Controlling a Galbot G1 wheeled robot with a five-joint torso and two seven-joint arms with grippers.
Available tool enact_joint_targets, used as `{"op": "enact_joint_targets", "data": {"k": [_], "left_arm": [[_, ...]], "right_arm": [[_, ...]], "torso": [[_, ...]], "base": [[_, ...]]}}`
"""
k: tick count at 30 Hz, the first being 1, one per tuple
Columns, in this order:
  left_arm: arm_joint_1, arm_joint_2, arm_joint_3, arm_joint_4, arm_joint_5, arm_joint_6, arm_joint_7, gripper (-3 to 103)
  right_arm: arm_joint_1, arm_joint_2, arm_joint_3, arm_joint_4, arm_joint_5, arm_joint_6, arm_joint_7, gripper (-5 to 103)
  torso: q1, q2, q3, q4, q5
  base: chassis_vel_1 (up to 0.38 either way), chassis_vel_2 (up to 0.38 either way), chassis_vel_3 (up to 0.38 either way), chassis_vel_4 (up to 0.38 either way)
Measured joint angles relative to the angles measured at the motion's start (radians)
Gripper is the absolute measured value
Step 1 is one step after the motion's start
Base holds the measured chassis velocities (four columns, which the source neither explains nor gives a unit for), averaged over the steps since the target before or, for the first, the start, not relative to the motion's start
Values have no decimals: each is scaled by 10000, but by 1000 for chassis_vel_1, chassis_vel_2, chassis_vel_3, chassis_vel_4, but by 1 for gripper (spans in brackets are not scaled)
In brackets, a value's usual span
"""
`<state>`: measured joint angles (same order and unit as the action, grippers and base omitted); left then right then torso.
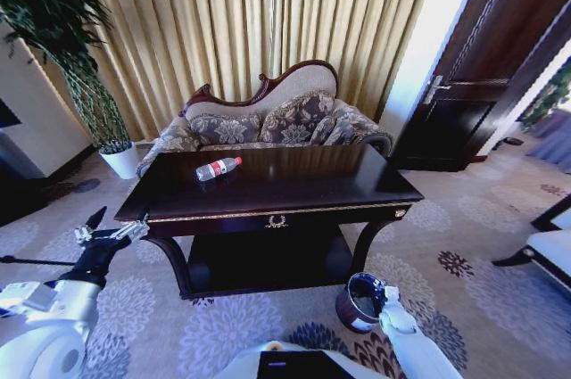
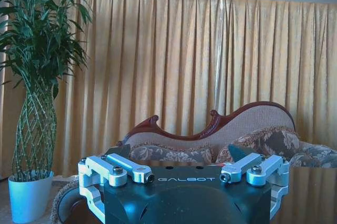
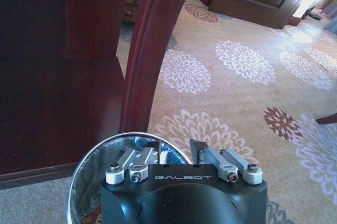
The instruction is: Move to the front of the table and place the trash on the table into the trash bin.
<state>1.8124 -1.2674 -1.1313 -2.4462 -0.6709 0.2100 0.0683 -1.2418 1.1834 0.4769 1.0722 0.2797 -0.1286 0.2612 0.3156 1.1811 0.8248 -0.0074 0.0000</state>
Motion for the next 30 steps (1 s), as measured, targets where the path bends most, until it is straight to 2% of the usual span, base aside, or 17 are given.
{"op": "enact_joint_targets", "data": {"k": [2,3,4,6,7,9,12,13,15,16,18,27,30], "left_arm": [[2,0,-5,-3,0,1,1,100],[7,0,-20,-9,3,2,3,100],[10,-1,-30,-16,4,3,3,100],[10,-2,-34,-28,4,3,3,100],[11,-5,-35,-40,4,4,4,100],[9,-8,-34,-44,5,6,5,100],[-2,-25,0,-48,17,10,8,100],[-2,-25,0,-48,17,10,8,100],[-2,-44,28,-51,35,13,8,100],[-1,-54,41,-53,50,15,10,100],[0,-75,69,-57,104,16,13,100],[-46,-87,119,-58,173,17,12,100],[-115,-80,133,-49,159,15,-4,100]], "right_arm": [[2,3,-16,18,0,2,0,33],[10,7,-51,38,12,29,-4,44],[14,9,-63,42,25,43,-6,50],[15,9,-73,43,38,62,-8,50],[16,9,-86,43,49,87,-11,61],[16,6,-96,45,62,101,-14,61],[9,-6,-116,73,116,156,-18,77],[9,-6,-116,73,116,156,-18,77],[7,-12,-138,85,233,190,-20,88],[8,-13,-149,86,296,199,-21,88],[11,-12,-167,70,420,217,-21,97],[-45,-12,-153,144,509,243,-19,100],[-241,-106,92,1164,924,80,-111,100]], "torso": [[0,0,0,0,0],[0,0,0,0,0],[0,0,0,1,0],[-1,0,0,1,0],[0,0,0,0,0],[-1,0,0,0,0],[0,0,0,0,0],[0,0,0,0,0],[0,0,0,0,0],[0,0,0,0,-1],[0,0,0,0,-1],[0,0,0,-2,2],[0,0,0,0,0]], "base": [[0,0,0,0],[0,0,0,0],[0,0,0,0],[0,0,0,0],[0,0,0,0],[0,0,0,0],[0,0,0,0],[0,0,0,0],[0,0,0,0],[0,0,0,0],[0,0,0,0],[0,0,0,0],[0,0,0,0]]}}
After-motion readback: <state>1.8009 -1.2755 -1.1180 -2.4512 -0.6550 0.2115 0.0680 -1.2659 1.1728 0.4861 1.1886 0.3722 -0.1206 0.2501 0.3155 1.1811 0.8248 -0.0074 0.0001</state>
